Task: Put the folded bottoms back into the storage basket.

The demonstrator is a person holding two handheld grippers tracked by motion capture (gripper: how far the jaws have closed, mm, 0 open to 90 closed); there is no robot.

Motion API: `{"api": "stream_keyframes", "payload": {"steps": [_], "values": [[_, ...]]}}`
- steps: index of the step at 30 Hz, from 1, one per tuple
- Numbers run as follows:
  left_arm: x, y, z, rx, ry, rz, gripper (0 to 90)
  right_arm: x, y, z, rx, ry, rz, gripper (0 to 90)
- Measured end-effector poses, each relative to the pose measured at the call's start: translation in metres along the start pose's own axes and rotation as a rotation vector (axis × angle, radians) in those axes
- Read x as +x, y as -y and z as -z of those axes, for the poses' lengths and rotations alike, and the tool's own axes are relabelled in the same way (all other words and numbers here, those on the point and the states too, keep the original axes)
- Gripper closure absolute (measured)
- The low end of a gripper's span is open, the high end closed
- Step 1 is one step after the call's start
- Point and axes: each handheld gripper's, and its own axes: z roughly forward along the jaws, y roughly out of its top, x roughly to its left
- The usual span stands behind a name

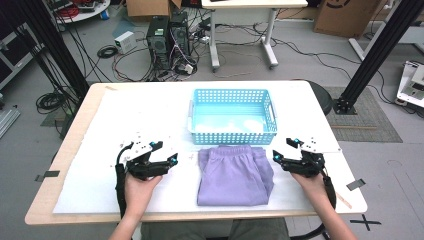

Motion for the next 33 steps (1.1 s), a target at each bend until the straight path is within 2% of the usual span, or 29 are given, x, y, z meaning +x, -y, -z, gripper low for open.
{"api": "stream_keyframes", "payload": {"steps": [2,6,10,15,18,23,27,33], "values": [[-0.003,-0.001,-0.003,0.010,0.014,0.008,28.8,-0.001,0.002,0.002,0.002,0.009,0.003,29.3],[-0.012,-0.003,-0.008,0.012,0.024,0.007,29.0,-0.002,0.005,0.006,0.017,0.013,-0.028,29.4],[-0.022,-0.005,-0.011,0.022,0.025,0.015,29.0,0.000,0.005,0.009,0.003,0.014,-0.028,29.4],[-0.031,-0.002,-0.013,0.048,0.048,0.029,29.5,0.011,0.005,0.010,0.012,-0.001,-0.034,29.0],[-0.037,-0.001,-0.014,0.062,0.063,0.045,30.2,0.021,0.005,0.010,0.016,-0.017,-0.057,27.0],[-0.052,0.000,-0.019,0.092,0.089,0.029,30.7,0.038,0.004,0.008,0.051,-0.040,-0.111,26.5],[-0.063,0.003,-0.025,0.134,0.103,0.021,31.8,0.050,0.005,0.004,0.096,-0.053,-0.134,25.8],[-0.075,0.006,-0.034,0.184,0.111,0.039,32.7,0.064,0.008,-0.001,0.172,-0.034,-0.124,25.6]]}}
